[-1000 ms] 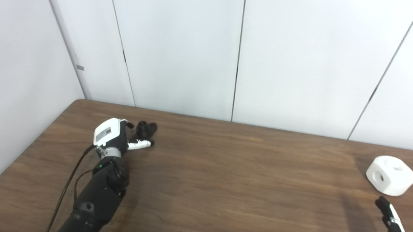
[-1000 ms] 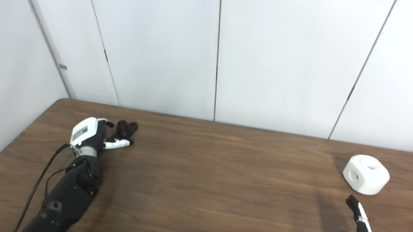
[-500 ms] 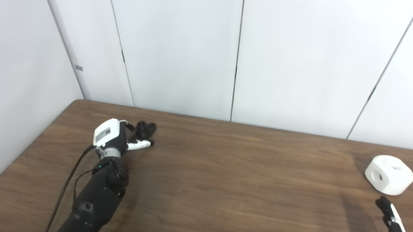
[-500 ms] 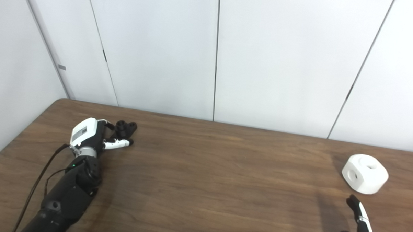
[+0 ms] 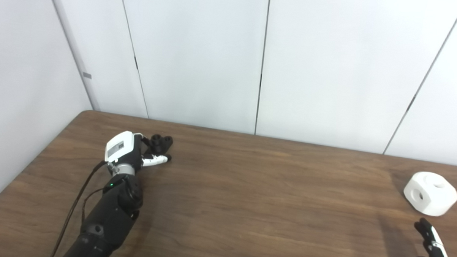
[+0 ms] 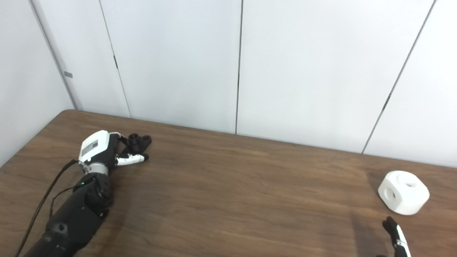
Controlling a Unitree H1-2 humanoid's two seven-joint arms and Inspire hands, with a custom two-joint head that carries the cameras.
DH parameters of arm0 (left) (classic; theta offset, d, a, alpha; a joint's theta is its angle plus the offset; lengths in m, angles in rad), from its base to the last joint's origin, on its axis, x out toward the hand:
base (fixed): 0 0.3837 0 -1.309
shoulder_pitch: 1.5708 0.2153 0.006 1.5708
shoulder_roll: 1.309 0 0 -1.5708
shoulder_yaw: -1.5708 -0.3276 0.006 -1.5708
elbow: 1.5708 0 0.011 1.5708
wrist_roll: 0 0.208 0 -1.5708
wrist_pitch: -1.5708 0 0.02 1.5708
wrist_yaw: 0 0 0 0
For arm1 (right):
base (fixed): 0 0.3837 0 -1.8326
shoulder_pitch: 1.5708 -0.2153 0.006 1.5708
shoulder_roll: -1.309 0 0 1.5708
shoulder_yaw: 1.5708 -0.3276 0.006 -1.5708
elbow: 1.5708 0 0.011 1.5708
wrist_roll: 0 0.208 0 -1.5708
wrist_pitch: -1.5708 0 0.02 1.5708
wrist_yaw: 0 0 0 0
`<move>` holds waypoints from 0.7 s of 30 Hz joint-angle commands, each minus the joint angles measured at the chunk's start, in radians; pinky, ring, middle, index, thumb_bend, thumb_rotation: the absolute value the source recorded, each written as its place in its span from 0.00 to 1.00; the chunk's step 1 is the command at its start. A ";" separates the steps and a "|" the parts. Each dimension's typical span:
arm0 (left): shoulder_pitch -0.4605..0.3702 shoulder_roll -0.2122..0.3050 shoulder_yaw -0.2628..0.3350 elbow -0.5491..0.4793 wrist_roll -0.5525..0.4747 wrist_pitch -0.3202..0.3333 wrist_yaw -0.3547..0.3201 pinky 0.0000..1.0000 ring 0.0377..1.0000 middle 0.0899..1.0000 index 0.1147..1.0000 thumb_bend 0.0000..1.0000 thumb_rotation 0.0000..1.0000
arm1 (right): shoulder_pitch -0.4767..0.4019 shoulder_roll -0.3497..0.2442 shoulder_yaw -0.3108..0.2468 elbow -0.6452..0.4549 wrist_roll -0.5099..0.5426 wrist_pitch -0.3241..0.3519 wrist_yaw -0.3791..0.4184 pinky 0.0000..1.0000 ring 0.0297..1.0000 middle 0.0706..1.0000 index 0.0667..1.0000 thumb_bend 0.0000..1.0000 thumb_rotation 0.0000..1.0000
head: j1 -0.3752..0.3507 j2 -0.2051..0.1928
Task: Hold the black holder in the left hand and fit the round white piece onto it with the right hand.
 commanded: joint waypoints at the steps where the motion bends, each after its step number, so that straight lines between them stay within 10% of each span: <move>1: -0.039 0.022 -0.002 -0.008 0.012 -0.007 0.003 0.97 0.92 0.85 0.61 0.85 0.36 | 0.072 0.051 0.028 0.064 0.013 -0.007 -0.010 1.00 0.98 0.94 0.96 0.49 1.00 | 0.000 0.001; 21: -0.026 0.017 0.015 -0.005 -0.007 -0.036 0.021 0.93 0.92 0.82 0.52 0.81 0.27 | 0.075 0.044 0.029 0.061 0.016 -0.007 -0.011 1.00 0.98 0.94 0.96 0.50 1.00 | 0.001 0.005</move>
